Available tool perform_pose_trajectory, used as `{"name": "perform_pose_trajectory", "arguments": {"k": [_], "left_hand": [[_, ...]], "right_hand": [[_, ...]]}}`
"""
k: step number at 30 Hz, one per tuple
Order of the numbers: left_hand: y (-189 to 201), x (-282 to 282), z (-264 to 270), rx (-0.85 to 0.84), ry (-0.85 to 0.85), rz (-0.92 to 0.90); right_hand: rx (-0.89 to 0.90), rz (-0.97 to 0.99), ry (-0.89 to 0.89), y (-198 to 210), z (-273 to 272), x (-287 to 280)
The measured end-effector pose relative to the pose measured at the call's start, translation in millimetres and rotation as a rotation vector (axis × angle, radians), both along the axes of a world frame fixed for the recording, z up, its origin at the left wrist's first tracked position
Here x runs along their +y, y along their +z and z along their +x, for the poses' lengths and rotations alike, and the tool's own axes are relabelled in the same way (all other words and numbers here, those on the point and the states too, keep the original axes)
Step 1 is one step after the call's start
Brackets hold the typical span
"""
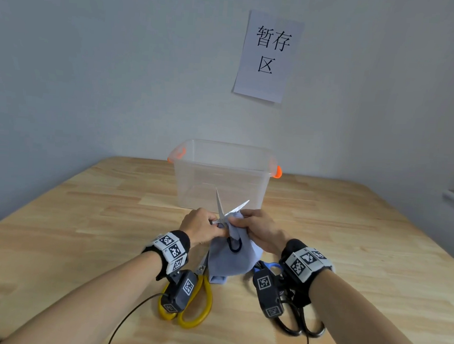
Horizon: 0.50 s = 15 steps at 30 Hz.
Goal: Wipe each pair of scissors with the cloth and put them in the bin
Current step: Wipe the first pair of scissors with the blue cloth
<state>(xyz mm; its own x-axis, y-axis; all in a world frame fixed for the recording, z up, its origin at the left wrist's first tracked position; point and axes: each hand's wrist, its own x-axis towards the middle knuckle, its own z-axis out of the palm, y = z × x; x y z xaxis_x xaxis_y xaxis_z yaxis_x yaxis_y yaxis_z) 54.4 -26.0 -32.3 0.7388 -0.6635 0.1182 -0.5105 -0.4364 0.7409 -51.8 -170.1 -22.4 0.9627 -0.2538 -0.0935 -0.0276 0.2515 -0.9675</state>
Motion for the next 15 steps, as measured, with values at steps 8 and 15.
{"name": "perform_pose_trajectory", "arguments": {"k": [8,15], "left_hand": [[-0.5,-0.2,-4.8,-0.030,-0.036,0.009],[-5.6,0.0,-1.0,0.006,-0.093,-0.073]], "right_hand": [[0.002,-0.055,-0.190,-12.1,3.8,8.2],[-0.015,-0.094,-0.206,-15.0,3.8,9.5]]}}
